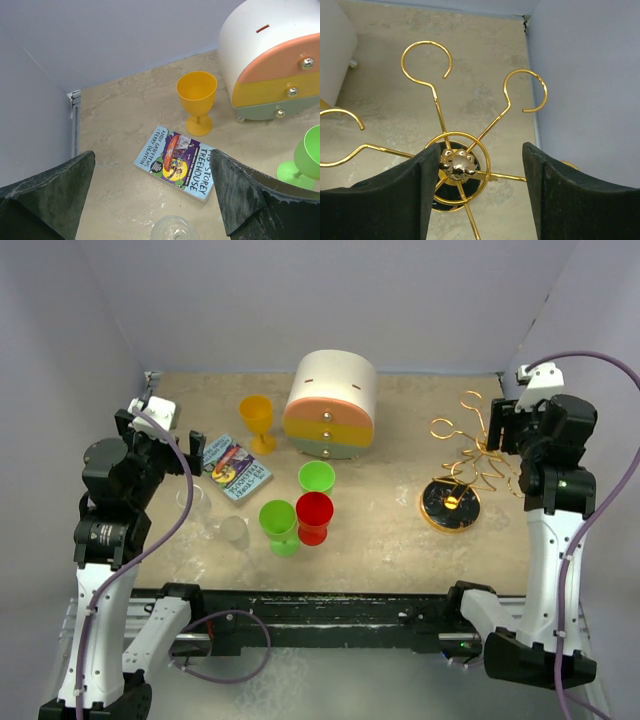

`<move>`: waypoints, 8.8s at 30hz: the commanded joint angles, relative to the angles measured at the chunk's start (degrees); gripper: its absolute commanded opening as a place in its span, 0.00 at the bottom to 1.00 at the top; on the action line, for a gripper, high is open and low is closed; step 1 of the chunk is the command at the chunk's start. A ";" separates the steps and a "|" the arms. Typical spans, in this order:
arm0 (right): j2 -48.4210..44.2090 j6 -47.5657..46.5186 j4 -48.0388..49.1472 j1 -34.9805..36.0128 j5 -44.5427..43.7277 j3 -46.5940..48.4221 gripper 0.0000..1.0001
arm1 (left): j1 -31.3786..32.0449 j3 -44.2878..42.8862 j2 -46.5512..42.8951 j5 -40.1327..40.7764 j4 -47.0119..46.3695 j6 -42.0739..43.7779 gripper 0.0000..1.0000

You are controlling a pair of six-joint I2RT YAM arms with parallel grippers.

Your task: Place the wine glass upside down on the wine glass rack

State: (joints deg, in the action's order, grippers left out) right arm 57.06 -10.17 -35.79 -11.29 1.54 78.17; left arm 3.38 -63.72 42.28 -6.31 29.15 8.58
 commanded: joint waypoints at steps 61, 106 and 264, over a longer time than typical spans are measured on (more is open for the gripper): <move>13.82 -5.89 6.56 12.08 22.61 7.43 0.00 | -0.48 3.04 3.15 -4.29 -5.59 1.61 0.99; 10.49 -15.41 2.33 26.67 23.10 13.25 0.95 | -0.30 -15.90 15.03 -33.78 50.21 40.99 0.95; 15.74 16.35 21.18 22.05 15.57 17.14 0.00 | 10.63 -35.98 19.22 -16.21 4.34 -2.46 0.89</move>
State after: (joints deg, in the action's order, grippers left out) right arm 77.10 10.76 -12.62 14.81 24.45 95.13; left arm 15.35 -98.19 63.20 -28.27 34.04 7.70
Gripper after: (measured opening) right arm 0.007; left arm 0.851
